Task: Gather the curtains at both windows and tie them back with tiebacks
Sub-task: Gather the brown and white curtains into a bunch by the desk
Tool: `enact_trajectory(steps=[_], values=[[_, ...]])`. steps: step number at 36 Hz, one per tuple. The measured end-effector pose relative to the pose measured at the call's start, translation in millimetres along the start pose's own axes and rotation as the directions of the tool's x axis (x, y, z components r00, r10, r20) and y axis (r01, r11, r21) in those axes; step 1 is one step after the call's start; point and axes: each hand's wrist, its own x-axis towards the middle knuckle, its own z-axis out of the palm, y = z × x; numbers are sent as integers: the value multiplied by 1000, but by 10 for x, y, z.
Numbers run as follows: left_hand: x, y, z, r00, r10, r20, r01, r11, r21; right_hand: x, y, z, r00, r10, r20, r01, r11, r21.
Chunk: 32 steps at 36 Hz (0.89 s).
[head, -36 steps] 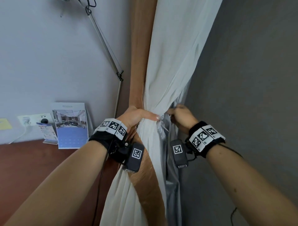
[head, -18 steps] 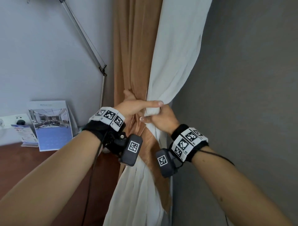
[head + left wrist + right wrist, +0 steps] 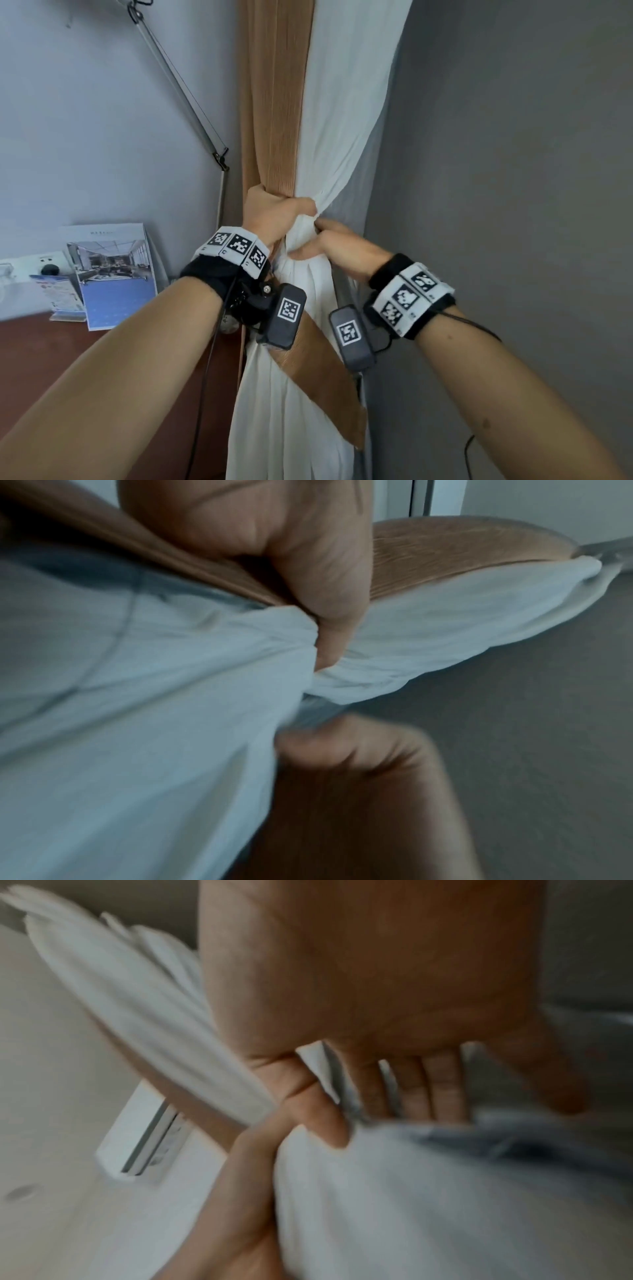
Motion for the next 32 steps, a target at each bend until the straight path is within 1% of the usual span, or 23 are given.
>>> enact_trajectory(steps=[1,2,3,5,6,7,8,9,11,14,16,18,20,21,23,26,28,30,32], values=[[10,-1,-18,1000,-8,-3,8,1000,1,-12,4,-80,999,54,5,-54,998,9],[10,6,-39,1000,-18,-16,18,1000,4,-7,19,-152,993,115,-27,-116,993,-3],[9,10,-59,999,-29,-32,29,1000,1,-1,28,-225,978,182,-106,-186,982,-36],[-2,31,-102,998,-43,-47,42,999,-18,37,86,-360,916,254,-311,-298,949,-105],[-14,43,-121,998,-49,-42,48,998,-27,54,127,-412,892,257,-371,-309,947,-87],[-32,59,-136,998,-53,-35,52,998,-33,77,165,-451,874,258,-412,-298,954,-34],[-50,76,-150,998,-57,-23,56,998,-36,90,208,-494,868,259,-424,-271,962,34],[-61,85,-157,998,-60,-7,60,998,-35,114,242,-519,863,278,-421,-250,961,121],[-77,94,-166,997,-66,28,67,997,-33,195,282,-506,875,294,-386,-203,944,259],[-90,110,-177,995,-62,77,66,997,-44,449,468,-493,878,249,-408,-117,939,323],[-87,110,-178,994,-54,99,59,997,-47,667,680,-538,894,203,-401,-65,941,332],[-76,96,-178,995,-47,92,52,997,-56,704,673,-503,912,182,-368,-59,945,321],[-40,57,-171,998,-37,58,41,997,-68,810,786,-531,916,170,-363,-48,946,322],[-23,31,-164,999,-31,35,34,997,-71,793,761,-511,917,166,-363,-51,950,308],[-10,0,-140,1000,-14,-16,13,997,-70,708,632,-427,915,162,-369,-57,958,281],[24,-34,-87,999,0,-51,-4,997,-78,545,426,-260,946,145,-291,-68,964,258],[20,-51,-40,999,22,-47,-26,995,-93,449,343,-172,958,110,-265,-43,968,246],[-2,-60,7,999,35,0,-34,991,-127,359,282,-127,959,72,-276,-21,983,184],[-28,-91,73,999,17,48,-9,987,-161,298,258,-125,953,53,-299,-13,991,135]])
